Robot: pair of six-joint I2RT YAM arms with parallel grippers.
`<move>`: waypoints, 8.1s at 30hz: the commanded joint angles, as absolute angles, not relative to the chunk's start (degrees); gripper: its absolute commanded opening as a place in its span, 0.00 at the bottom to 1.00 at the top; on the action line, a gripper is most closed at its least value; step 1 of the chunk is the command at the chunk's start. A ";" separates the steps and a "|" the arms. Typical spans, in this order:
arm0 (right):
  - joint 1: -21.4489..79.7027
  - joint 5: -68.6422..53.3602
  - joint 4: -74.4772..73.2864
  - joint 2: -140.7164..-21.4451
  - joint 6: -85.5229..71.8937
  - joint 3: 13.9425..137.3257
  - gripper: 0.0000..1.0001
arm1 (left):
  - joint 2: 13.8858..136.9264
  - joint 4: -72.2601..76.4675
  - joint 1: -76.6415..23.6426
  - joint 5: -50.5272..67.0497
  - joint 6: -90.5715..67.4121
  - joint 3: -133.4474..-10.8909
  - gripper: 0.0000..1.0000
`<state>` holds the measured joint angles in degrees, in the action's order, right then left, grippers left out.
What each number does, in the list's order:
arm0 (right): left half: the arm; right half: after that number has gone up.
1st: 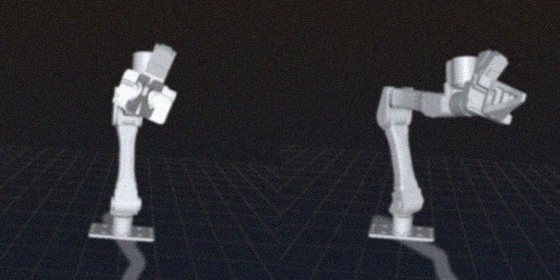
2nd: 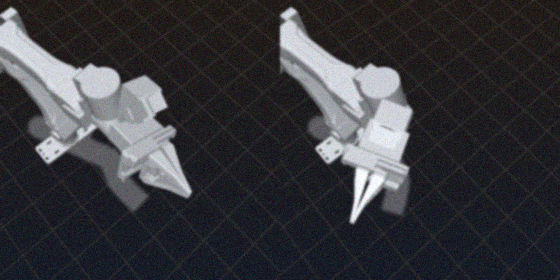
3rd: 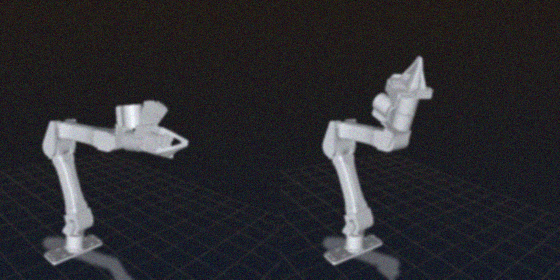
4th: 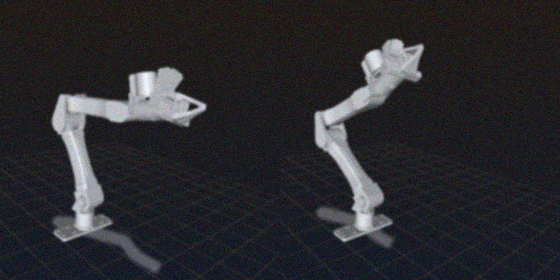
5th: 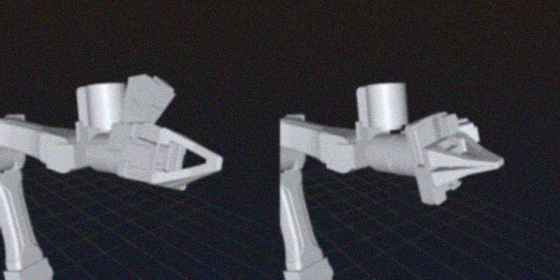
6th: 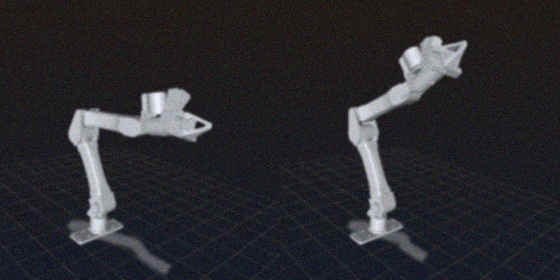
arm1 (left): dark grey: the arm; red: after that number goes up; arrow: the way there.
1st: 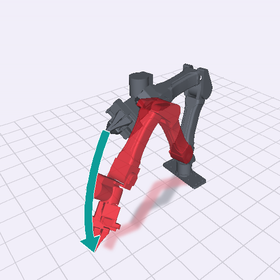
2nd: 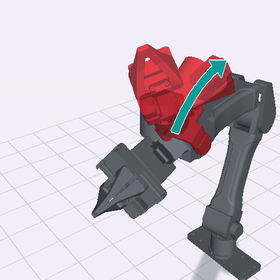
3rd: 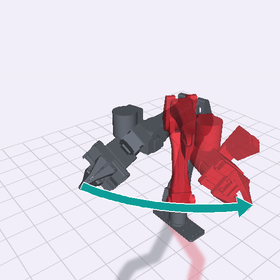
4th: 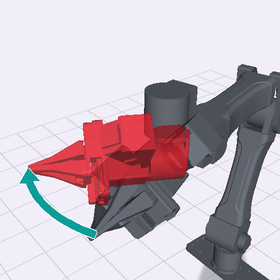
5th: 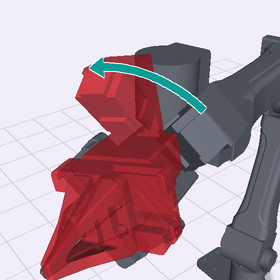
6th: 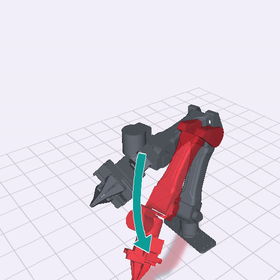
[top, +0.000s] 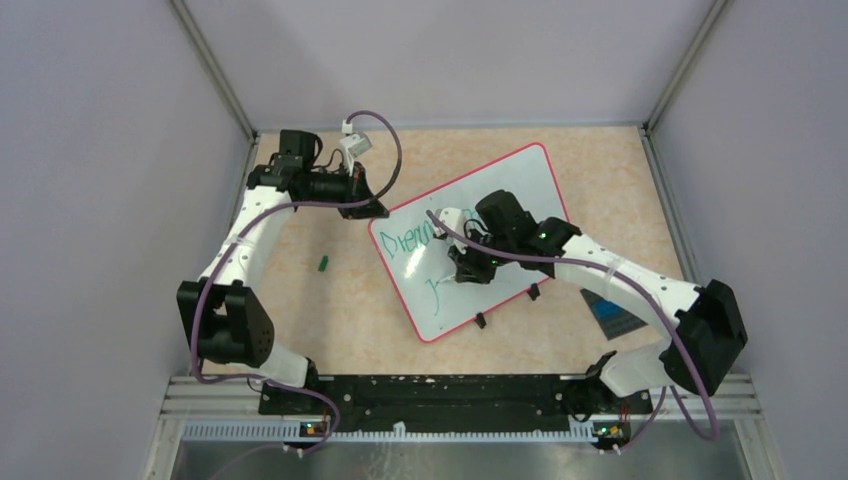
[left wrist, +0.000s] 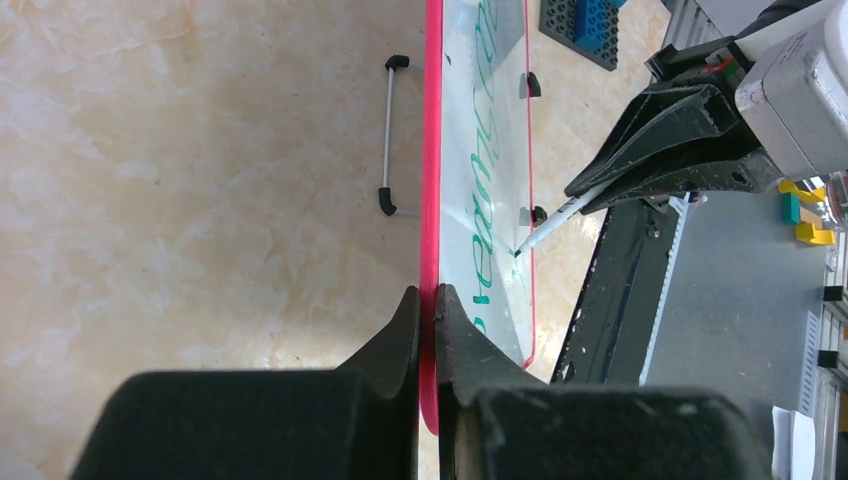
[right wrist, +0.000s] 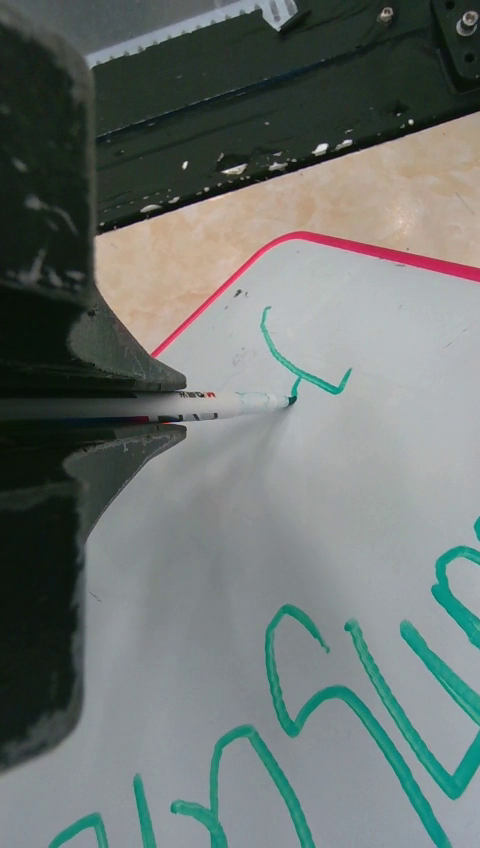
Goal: Write a sentence on the whiteboard
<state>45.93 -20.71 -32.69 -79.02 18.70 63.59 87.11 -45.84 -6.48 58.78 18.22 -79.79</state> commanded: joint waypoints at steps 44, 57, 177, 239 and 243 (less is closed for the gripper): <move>43.06 -28.29 -33.74 -75.43 17.65 64.43 0.00 | 86.75 -48.15 -8.09 55.72 19.95 -77.32 0.00; 41.92 -22.69 -33.78 -75.86 18.06 63.80 0.00 | 86.81 -48.13 -8.09 55.99 19.94 -77.48 0.00; 37.19 -20.49 -33.57 -76.49 17.94 63.45 0.00 | 86.18 -48.02 -8.09 55.25 20.12 -77.04 0.00; 35.17 -27.45 -38.99 -71.14 19.54 61.20 0.00 | 86.21 -47.76 -8.09 55.41 19.95 -76.50 0.00; 32.69 -26.49 -38.70 -71.79 19.62 62.26 0.00 | 86.38 -47.77 -8.09 55.54 20.04 -76.51 0.00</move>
<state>34.63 -26.15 -39.20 -72.79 19.03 58.70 85.95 -44.80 -6.59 57.87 18.41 -78.63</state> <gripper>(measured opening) 0.094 0.057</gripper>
